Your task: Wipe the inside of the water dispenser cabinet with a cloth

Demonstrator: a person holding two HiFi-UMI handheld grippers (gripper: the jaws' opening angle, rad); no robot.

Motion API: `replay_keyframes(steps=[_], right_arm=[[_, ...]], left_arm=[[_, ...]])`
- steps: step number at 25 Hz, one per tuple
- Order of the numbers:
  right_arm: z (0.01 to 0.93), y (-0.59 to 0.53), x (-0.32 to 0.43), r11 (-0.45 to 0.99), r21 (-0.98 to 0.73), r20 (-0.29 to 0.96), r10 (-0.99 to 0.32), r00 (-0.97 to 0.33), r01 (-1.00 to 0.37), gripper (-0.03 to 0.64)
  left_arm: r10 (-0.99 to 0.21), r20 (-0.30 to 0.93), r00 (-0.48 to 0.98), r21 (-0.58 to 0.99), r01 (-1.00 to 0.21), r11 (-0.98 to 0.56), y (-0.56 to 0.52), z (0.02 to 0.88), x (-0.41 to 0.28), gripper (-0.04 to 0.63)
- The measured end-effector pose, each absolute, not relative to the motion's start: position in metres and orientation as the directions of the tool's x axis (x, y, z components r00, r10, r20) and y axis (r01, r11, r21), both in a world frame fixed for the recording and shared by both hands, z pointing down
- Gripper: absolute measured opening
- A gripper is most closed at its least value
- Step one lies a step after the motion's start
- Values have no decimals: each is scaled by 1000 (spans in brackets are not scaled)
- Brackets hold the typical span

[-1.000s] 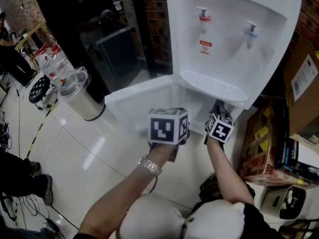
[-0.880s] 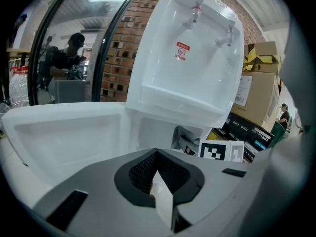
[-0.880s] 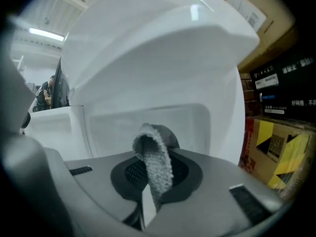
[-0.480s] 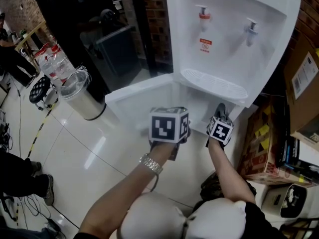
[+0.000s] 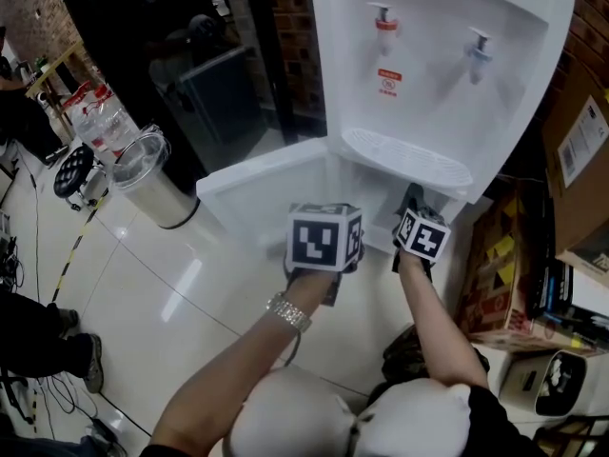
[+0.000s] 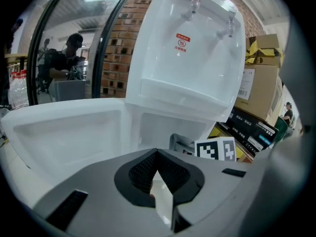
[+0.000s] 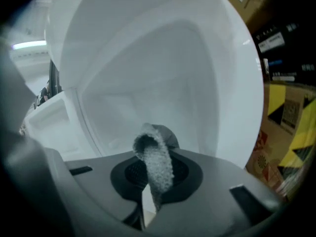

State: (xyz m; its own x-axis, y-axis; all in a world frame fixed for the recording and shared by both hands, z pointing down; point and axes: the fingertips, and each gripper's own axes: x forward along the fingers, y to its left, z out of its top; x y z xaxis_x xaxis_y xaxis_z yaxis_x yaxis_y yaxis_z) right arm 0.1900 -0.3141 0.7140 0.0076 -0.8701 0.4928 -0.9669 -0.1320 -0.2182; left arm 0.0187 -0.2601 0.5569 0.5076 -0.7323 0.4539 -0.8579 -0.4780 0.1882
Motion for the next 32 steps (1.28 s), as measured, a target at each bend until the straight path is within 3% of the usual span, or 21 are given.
replay_keyframes(steps=[4, 10, 16, 20, 23, 27, 29, 32], right_arm=[[681, -318, 197, -147, -140, 407, -910, 79, -979, 20], [716, -311, 209, -220, -114, 465, -874, 143, -969, 20], [797, -296, 194, -234, -245, 642, -766, 23, -941, 20], [790, -312, 176, -170, -294, 577, -816, -33, -941, 20], [774, -341, 142, -19, -333, 488, -859, -155, -943, 20], [791, -362, 104, 106, -379, 496, -815, -299, -919, 20], [804, -364, 105, 84, -392, 523, -799, -297, -916, 20], [820, -361, 136, -23, -307, 594, -785, -173, -951, 20]], left_arm=[[-738, 464, 489, 173, -867, -466, -261, 559, 16, 2], [-745, 477, 466, 155, -879, -451, -264, 562, 14, 2], [-732, 482, 481, 175, -872, -458, -264, 567, 15, 2], [-736, 469, 489, 190, -869, -457, -267, 565, 13, 3], [-745, 468, 475, 192, -878, -439, -271, 568, 8, 2], [-737, 483, 473, 192, -878, -438, -270, 574, 7, 2], [-736, 485, 472, 195, -879, -435, -270, 576, 5, 3], [-738, 481, 473, 199, -879, -434, -272, 575, 5, 3]])
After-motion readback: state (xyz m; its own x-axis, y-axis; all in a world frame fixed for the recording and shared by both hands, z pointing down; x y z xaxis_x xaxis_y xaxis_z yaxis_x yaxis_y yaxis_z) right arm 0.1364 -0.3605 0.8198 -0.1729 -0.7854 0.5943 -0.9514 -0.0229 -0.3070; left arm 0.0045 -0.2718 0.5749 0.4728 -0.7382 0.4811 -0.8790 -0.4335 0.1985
